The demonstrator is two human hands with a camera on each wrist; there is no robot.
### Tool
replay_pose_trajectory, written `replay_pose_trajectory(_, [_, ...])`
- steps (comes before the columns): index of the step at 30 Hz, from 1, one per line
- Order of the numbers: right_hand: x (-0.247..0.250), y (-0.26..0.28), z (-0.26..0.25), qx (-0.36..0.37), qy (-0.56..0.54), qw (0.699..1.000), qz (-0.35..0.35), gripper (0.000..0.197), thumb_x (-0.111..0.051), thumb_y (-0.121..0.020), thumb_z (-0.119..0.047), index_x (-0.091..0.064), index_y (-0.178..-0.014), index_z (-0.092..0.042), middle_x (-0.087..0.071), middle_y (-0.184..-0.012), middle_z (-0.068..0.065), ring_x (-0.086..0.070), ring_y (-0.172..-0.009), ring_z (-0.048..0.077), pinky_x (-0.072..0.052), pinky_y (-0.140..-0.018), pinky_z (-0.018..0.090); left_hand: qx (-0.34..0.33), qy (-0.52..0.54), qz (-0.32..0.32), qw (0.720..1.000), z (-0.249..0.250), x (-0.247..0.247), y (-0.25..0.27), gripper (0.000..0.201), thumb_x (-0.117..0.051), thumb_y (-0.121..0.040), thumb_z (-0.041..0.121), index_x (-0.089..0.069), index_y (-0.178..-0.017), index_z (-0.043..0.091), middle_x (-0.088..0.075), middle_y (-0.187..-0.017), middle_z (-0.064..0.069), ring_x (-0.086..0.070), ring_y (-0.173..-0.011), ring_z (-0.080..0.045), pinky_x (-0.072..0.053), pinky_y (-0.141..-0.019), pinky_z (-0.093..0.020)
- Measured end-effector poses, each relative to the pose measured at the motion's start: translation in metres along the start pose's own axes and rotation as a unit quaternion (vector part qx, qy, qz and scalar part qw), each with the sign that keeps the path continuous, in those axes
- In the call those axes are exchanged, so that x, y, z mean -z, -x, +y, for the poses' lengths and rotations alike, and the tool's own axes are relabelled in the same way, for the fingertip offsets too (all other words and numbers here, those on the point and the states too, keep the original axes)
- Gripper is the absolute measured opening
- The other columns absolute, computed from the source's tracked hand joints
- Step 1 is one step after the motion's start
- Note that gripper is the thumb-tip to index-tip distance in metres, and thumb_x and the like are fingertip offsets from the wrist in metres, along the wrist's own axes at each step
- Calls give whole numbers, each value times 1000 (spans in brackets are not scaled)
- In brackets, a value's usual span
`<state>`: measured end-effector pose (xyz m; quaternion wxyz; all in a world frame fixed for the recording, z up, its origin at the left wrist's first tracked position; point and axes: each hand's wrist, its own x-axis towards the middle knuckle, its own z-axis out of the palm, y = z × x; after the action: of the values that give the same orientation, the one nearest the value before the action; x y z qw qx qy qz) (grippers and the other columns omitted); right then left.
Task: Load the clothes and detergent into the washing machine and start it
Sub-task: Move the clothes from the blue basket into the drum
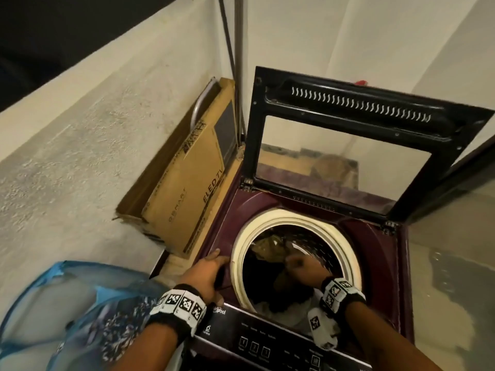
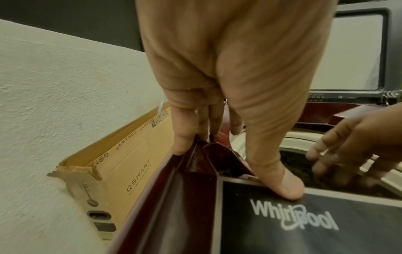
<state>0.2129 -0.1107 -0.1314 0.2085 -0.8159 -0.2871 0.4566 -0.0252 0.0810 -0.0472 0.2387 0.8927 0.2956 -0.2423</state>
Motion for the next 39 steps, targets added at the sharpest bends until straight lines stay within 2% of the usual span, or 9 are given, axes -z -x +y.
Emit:
replay_pose_trajectory(5, [-13, 8, 5, 7, 178, 975, -133, 47, -49, -78, -61, -70, -114, -41, -72, -116, -11, -67, -106, 10, -53, -99, 38, -34, 51, 48, 997, -12, -14, 14, 96, -84, -69, 32, -33, -149, 30, -18, -163, 3, -30, -146, -15, -35, -115, -32])
replay_pose_trajectory(11, [-9, 58, -99, 64, 264, 954, -124, 22, -54, -93, -26, -60, -108, -40, -68, -111, -8, -65, -107, 11, -47, -92, 22, -65, 256, 250, 932, -50, -26, 53, 49, -77, -79, 18, -64, -126, 19, -63, -133, -1, -58, -123, -12, -40, -107, -20])
replay_pose_trajectory(14, [-17, 69, -161, 118, 273, 947, -121, 25, -57, -98, -23, -63, -121, -31, -69, -110, -14, -64, -103, 0, -45, -92, 17, -2, 318, 357, 878, -91, -23, 76, 35, -72, -80, 20, -70, -115, 20, -70, -120, 3, -64, -112, -11, -51, -99, -34])
replay_pose_trajectory(18, [-57, 75, -261, 228, 316, 913, -123, 20, -58, -100, -21, -60, -105, -39, -64, -79, -34, -62, -80, -18, -40, -74, 2, 107, 345, 432, 826, -175, -20, 124, 32, -61, -86, 29, -70, -114, 18, -71, -117, -1, -65, -108, -16, -49, -98, -28])
replay_pose_trajectory(20, [-84, 68, -305, 278, 347, 885, -141, 24, -57, -99, -26, -61, -119, -39, -65, -109, -31, -60, -103, -16, -41, -91, 4, 171, 356, 465, 792, -216, -28, 151, 32, -56, -88, 27, -70, -114, 16, -72, -113, -5, -65, -106, -18, -48, -98, -28])
replay_pose_trajectory(22, [-124, 55, -350, 317, 394, 847, -165, 31, -55, -99, -37, -58, -129, -39, -61, -130, -22, -61, -113, -2, -49, -101, 25, 239, 349, 485, 766, -263, -51, 177, 38, -46, -89, 28, -69, -117, 14, -69, -120, -7, -63, -112, -23, -45, -101, -31])
replay_pose_trajectory(28, [-281, 22, -468, 439, 546, 674, -236, 31, -51, -101, -27, -61, -130, -24, -70, -117, -1, -65, -104, 18, -51, -86, 32, 353, 343, 514, 703, -370, -144, 216, 34, -52, -95, 9, -62, -126, 20, -61, -135, -6, -56, -124, -27, -42, -108, -40])
replay_pose_trajectory(33, [-433, -28, -500, 446, 654, 538, -292, 30, -55, -95, -26, -63, -123, -17, -69, -120, 10, -63, -109, 29, -51, -93, 39, 348, 353, 457, 739, -414, -197, 195, 52, -57, -91, 10, -47, -141, 18, -36, -156, -10, -37, -141, -29, -34, -115, -46])
replay_pose_trajectory(39, [-569, -70, -448, 430, 816, 184, -339, 46, -57, -97, -41, -57, -136, -18, -60, -135, 7, -55, -125, 29, -43, -99, 35, 351, 264, 438, 784, -422, -214, 164, 55, -52, -90, 18, -44, -143, 15, -24, -161, -9, -18, -150, -29, -26, -120, -43])
